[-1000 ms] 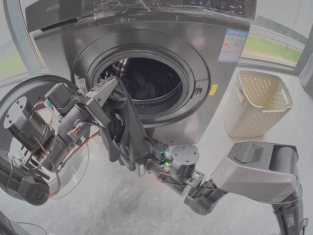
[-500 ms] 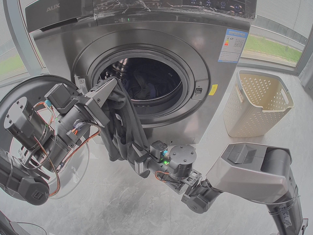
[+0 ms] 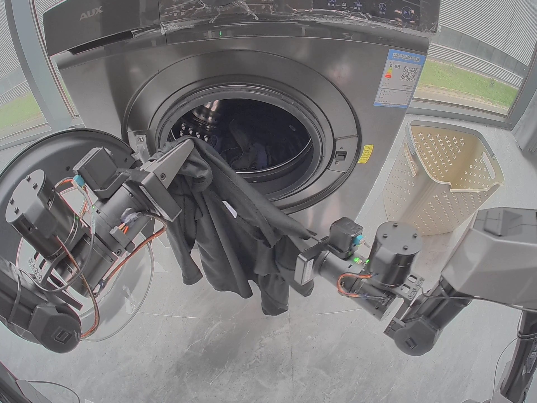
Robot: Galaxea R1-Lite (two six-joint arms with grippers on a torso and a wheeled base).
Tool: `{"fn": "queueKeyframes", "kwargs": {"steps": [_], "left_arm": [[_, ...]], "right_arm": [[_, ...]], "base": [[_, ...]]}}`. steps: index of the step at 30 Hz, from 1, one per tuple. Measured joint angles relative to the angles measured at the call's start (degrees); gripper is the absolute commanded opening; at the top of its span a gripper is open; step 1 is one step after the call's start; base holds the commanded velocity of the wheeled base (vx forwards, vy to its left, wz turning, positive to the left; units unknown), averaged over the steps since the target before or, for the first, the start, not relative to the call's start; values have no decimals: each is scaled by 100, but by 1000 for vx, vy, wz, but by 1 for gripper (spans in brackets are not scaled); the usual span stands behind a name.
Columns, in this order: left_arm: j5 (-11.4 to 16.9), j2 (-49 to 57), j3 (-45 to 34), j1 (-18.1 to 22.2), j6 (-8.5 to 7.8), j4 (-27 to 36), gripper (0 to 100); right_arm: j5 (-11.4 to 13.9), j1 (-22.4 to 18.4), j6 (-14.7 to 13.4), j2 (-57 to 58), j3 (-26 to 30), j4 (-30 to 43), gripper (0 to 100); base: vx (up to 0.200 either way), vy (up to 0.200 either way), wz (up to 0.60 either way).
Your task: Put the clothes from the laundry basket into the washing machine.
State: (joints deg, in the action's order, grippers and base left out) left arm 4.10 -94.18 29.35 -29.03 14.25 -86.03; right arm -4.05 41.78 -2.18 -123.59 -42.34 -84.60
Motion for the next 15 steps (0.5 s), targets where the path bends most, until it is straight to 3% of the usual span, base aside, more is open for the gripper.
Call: {"fn": "queueKeyframes", "kwargs": {"steps": [15], "left_arm": [[63, 325, -478, 61, -16, -24, 0]], "right_arm": [[-11, -223, -304, 1242, 603, -151, 0]], "base": [[0, 0, 0]]}}
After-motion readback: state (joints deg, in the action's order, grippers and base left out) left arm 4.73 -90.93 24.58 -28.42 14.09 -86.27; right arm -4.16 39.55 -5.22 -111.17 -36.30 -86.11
